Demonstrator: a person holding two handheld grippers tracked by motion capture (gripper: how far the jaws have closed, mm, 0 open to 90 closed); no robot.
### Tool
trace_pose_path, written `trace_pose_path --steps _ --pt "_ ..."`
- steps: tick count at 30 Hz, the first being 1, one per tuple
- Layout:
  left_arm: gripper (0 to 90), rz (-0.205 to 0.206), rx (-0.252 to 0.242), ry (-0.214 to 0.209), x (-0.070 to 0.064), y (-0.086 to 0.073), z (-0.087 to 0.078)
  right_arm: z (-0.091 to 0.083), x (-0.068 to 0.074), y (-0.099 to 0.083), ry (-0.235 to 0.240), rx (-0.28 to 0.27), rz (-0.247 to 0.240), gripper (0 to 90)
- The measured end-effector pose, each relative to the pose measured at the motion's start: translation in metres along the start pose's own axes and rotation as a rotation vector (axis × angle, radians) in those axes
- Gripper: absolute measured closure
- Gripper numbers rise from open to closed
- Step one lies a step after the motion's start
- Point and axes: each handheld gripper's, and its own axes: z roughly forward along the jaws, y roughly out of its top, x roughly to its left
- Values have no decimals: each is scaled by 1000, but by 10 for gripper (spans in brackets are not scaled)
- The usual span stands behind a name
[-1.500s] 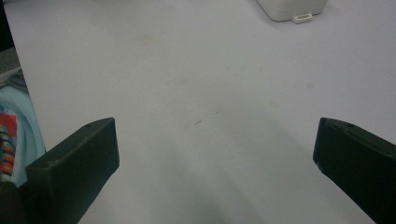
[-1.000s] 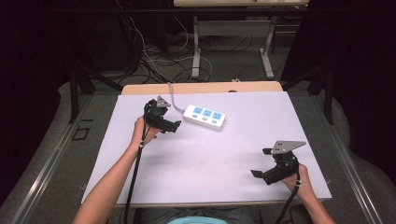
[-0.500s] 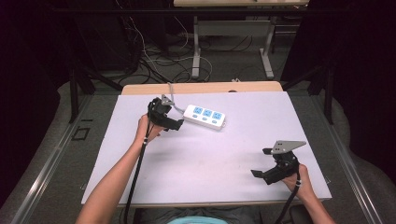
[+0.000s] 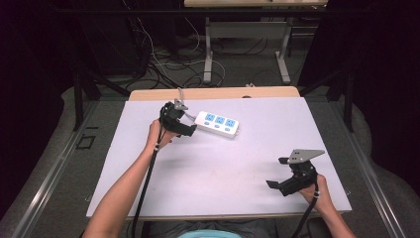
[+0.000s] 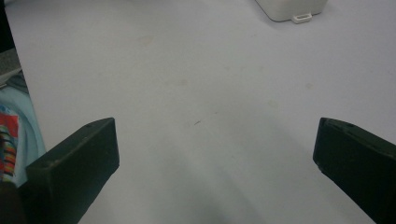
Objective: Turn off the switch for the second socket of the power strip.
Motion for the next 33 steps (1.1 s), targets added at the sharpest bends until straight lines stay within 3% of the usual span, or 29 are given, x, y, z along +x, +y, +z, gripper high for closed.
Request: trace_pose_path --steps 6,16,25,26,27,33 --pt "84 -5 -7 4 0 1 3 0 0 0 -3 -5 -8 0" --pt "265 -4 -13 16 1 4 6 0 0 0 -3 0 -10 0" --pt "441 -12 -38 -2 -1 11 10 0 0 0 -1 2 -1 0" --pt "484 -6 -25 -19 -1 12 9 0 0 0 -2 -1 -1 0" --pt "503 -6 -44 -5 -3 13 11 0 0 0 -1 2 -2 0" --pt "634 6 -37 -33 -8 18 18 0 0 0 -5 -3 -2 0"
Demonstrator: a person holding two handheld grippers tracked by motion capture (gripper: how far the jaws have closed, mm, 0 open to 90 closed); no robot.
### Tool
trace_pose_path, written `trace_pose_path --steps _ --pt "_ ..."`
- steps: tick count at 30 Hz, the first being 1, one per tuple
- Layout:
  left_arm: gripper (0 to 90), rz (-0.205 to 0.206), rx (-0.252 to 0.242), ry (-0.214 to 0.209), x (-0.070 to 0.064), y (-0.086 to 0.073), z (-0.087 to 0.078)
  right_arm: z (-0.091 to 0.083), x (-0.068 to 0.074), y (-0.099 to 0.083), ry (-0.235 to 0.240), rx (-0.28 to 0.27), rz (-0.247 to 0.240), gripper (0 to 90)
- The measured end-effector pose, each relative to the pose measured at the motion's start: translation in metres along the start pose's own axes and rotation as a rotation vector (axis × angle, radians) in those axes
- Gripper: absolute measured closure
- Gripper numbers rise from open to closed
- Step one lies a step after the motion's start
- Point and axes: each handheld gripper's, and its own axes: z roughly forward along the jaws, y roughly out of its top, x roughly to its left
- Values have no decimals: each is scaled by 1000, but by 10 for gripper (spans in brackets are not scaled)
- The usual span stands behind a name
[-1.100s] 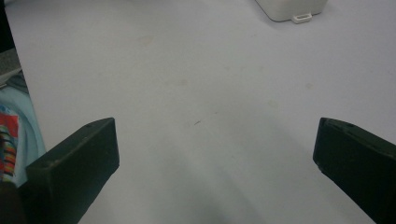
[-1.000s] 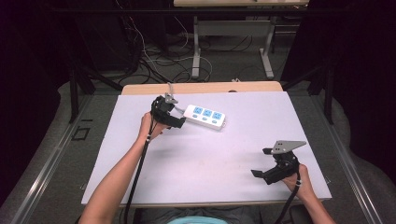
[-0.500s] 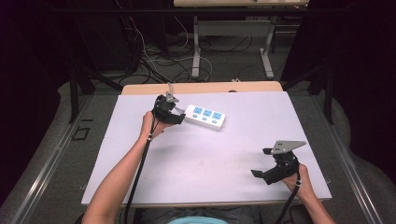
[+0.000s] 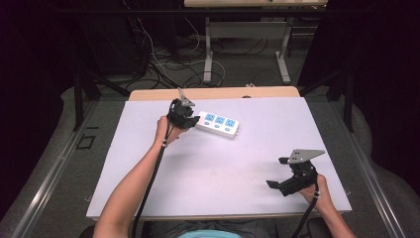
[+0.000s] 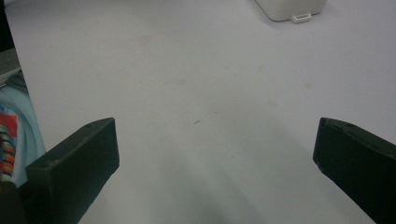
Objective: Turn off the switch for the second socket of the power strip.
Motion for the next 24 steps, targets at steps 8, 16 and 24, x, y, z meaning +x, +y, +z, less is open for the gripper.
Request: trace_pose_path --steps 8,16,24 --pt "852 15 2 -32 -4 1 10 0 0 0 3 3 -5 0" --pt "896 14 13 -52 -4 1 18 0 0 0 3 2 -3 0" --pt "896 13 13 -60 -8 1 29 0 0 0 2 2 -8 0"
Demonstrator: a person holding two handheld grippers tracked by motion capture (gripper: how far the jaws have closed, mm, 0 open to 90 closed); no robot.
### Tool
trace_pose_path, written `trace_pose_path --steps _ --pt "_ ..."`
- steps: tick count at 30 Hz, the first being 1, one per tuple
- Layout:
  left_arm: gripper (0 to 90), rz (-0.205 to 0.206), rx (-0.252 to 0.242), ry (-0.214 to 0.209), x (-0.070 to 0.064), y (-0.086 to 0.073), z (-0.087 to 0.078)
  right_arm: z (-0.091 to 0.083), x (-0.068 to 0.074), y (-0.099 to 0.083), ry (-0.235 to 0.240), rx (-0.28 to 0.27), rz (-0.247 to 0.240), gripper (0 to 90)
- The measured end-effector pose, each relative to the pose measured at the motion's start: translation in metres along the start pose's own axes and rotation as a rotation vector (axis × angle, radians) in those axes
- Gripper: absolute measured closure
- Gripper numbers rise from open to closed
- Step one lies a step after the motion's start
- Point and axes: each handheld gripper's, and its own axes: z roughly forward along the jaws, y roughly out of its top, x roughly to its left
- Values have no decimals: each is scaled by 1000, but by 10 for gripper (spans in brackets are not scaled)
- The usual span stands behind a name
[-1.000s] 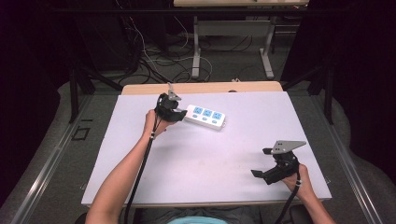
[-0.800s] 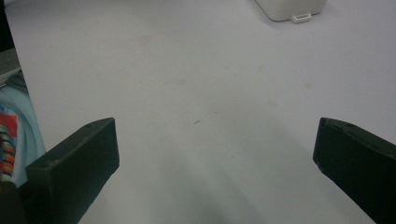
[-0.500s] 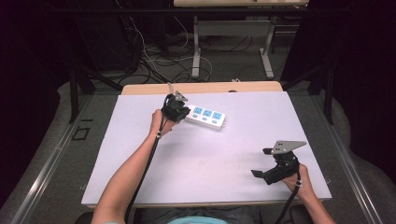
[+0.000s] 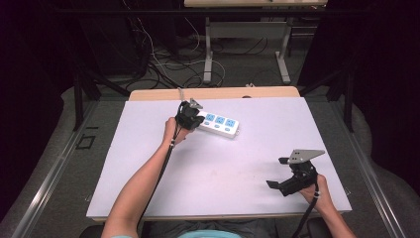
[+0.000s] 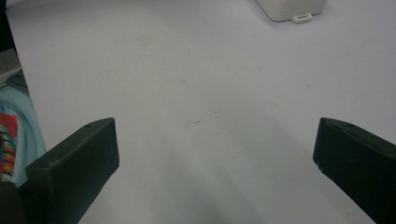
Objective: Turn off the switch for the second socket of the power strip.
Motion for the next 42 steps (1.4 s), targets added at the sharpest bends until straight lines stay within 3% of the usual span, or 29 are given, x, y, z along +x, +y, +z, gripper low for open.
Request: trace_pose_path --steps 14,23,29,42 --pt "896 4 23 -7 -4 2 15 0 0 0 0 -3 5 0" --pt "896 -5 9 3 -7 3 23 0 0 0 4 3 6 0" --pt "896 3 32 -10 -6 4 24 0 0 0 0 -1 8 0" --pt "898 2 15 6 -8 4 26 0 0 0 4 3 6 0"
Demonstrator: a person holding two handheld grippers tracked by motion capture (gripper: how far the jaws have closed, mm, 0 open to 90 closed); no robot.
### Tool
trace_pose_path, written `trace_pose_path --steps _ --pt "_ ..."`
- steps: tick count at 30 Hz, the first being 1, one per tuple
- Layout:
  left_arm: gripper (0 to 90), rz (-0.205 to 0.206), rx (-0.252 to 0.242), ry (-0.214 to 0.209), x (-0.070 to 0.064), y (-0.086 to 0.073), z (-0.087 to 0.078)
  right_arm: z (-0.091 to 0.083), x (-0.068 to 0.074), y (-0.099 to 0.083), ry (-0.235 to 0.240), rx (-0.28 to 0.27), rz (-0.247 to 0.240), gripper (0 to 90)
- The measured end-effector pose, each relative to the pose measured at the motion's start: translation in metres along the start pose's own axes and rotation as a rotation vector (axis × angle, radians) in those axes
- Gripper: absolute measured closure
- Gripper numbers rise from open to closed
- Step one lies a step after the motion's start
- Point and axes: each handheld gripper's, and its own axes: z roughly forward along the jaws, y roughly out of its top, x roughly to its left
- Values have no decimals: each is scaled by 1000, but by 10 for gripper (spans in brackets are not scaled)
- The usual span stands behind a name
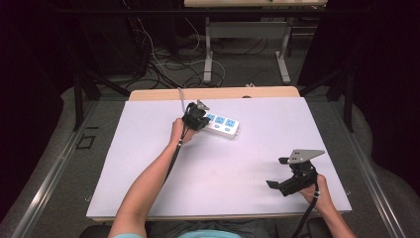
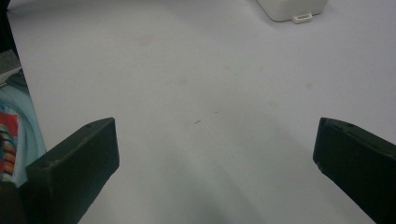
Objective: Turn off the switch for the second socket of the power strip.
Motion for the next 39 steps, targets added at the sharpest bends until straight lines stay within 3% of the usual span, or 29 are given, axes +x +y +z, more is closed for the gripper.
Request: trace_pose_path --steps 2,39 --pt "898 11 19 -8 1 1 -1 0 0 0 -5 -4 -3 0" --pt "900 12 12 10 -1 2 3 1 0 0 -3 0 -4 0"
